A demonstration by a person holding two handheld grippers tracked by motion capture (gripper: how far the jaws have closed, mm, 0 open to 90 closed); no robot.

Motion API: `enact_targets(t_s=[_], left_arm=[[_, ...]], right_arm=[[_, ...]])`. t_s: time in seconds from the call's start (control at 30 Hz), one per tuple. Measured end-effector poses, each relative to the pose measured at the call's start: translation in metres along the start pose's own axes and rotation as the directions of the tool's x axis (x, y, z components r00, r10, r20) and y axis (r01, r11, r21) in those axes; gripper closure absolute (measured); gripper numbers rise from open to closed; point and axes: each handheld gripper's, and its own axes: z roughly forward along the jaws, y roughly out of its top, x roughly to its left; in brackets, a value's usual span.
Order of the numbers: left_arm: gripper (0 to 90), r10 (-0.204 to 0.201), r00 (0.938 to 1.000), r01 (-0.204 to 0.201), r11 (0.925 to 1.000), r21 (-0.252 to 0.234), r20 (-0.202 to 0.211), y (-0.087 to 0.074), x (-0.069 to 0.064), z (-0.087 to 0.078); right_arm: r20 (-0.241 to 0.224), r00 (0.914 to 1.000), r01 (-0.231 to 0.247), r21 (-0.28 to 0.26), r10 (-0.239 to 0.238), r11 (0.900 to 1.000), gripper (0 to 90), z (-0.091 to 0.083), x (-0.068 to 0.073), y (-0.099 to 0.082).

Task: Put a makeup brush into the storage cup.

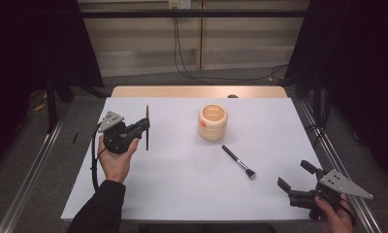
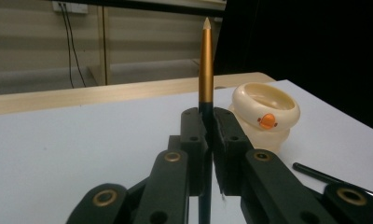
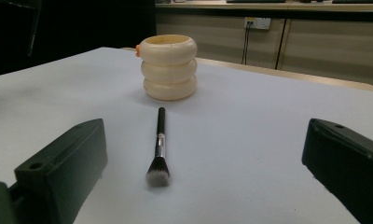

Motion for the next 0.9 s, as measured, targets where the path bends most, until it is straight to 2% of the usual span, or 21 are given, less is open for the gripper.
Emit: enact_targets(t_s=[0.17,0.27,0.37,0.4,0.47,0.5,0.53,0.57,0.6,0.63,0.7,0.73,0.8,0.83,0.9], left_arm=[[83.7,0.031,0.9993,-0.031,0.9994,-0.017,0.018,-0.004,-0.004,-0.006],[83.7,0.035,0.9992,-0.034,0.999,-0.028,0.019,-0.009,-0.006,-0.008],[83.7,0.034,0.9991,-0.033,0.9987,-0.039,0.024,-0.009,-0.009,-0.011],[83.7,0.04,0.9984,-0.038,0.9984,-0.042,0.041,-0.01,-0.01,-0.012],[83.7,0.053,0.9981,-0.052,0.9977,-0.043,0.03,-0.011,-0.013,-0.015],[83.7,0.051,0.9976,-0.049,0.9976,-0.048,0.046,-0.011,-0.014,-0.015],[83.6,0.052,0.998,-0.05,0.9976,-0.048,0.037,-0.011,-0.015,-0.016],[83.6,0.053,0.9973,-0.051,0.9973,-0.054,0.05,-0.011,-0.016,-0.017],[83.7,0.056,0.9974,-0.053,0.997,-0.055,0.046,-0.011,-0.017,-0.018],[83.7,0.054,0.9976,-0.052,0.9972,-0.054,0.043,-0.011,-0.017,-0.019],[83.7,0.048,0.9966,-0.044,0.9974,-0.057,0.067,-0.012,-0.018,-0.02],[83.7,0.048,0.9969,-0.045,0.9975,-0.054,0.062,-0.012,-0.02,-0.021],[83.7,0.058,0.9957,-0.054,0.9972,-0.051,0.073,-0.012,-0.022,-0.023],[83.7,0.061,0.9961,-0.058,0.9972,-0.047,0.063,-0.013,-0.024,-0.024],[83.7,0.087,0.9933,-0.085,0.9957,-0.038,0.075,-0.014,-0.025,-0.026]], right_arm=[[0.003,1.0,-0.007,-0.006,0.007,1.0,0.0,0.0,0.0,0.0],[-0.006,1.0,-0.001,-0.016,0.001,0.9999,0.0,-0.001,0.0,0.001],[-0.011,0.9999,-0.008,-0.019,0.008,0.9998,0.0,-0.001,0.001,0.001],[-0.012,0.9999,-0.006,-0.02,0.006,0.9998,0.0,-0.001,0.001,0.001],[-0.015,0.9999,-0.007,-0.022,0.006,0.9997,0.0,-0.001,0.001,0.001],[-0.015,0.9998,-0.01,-0.024,0.01,0.9997,0.0,-0.001,0.001,0.001],[-0.021,0.9997,-0.014,-0.024,0.013,0.9996,0.0,-0.001,0.0,0.001],[-0.017,0.9996,-0.021,-0.029,0.021,0.9994,0.0,-0.001,0.001,0.001],[-0.021,0.9996,-0.019,-0.029,0.018,0.9994,0.0,-0.001,0.0,0.002],[-0.02,0.9996,-0.021,-0.032,0.021,0.9993,0.0,-0.001,0.0,0.002],[-0.027,0.9994,-0.021,-0.031,0.02,0.9993,0.8,0.0,0.0,0.002],[-0.031,0.9993,-0.022,-0.03,0.021,0.9993,1.3,0.0,0.0,0.002],[-0.035,0.9991,-0.024,-0.026,0.023,0.9994,1.4,0.001,0.0,0.002],[-0.039,0.9989,-0.026,-0.025,0.025,0.9994,1.6,0.001,0.0,0.002],[-0.044,0.999,-0.012,-0.021,0.011,0.9997,1.9,0.002,0.001,0.002]])
